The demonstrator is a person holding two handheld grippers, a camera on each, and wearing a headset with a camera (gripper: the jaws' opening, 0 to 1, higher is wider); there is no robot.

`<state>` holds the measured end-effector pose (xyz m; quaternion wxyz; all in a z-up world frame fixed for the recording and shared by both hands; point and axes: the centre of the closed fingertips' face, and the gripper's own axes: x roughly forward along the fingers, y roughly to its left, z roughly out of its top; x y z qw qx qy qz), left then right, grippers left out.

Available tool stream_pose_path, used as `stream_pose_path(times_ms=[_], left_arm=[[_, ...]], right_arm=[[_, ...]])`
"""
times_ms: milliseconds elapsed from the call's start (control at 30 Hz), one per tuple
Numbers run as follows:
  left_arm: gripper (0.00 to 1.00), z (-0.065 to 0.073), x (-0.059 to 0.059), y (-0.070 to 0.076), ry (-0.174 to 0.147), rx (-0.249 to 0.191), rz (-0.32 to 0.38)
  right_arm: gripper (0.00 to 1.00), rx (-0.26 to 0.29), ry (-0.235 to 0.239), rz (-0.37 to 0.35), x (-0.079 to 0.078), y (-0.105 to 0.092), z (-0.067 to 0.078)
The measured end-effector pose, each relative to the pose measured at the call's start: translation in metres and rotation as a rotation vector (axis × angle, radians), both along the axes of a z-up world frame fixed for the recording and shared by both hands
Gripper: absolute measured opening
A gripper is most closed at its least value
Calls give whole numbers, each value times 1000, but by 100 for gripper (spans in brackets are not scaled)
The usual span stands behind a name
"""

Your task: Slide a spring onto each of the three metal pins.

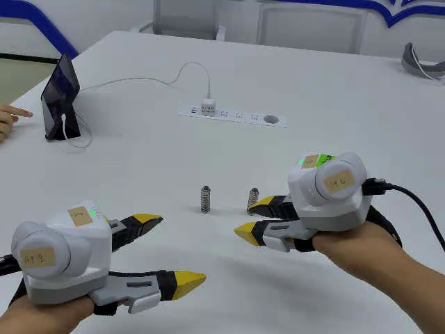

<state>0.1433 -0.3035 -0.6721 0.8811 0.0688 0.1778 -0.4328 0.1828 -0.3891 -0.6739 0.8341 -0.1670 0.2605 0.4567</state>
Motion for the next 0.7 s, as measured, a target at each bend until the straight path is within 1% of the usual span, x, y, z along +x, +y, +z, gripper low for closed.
stream_pose_path(times_ms=[133, 300, 533, 700], left_arm=[[73, 2, 0, 0, -3, 1, 0], [74, 4, -1, 0, -7, 1, 1], [74, 3, -2, -2, -5, 5, -5], [74, 3, -1, -3, -7, 3, -7]], right_arm=[[30, 8, -4, -13, -3, -9, 1], [31, 31, 0, -46, -7, -25, 2], [33, 43, -12, -87, -9, -48, 4], [36, 43, -24, -113, -10, -66, 5]])
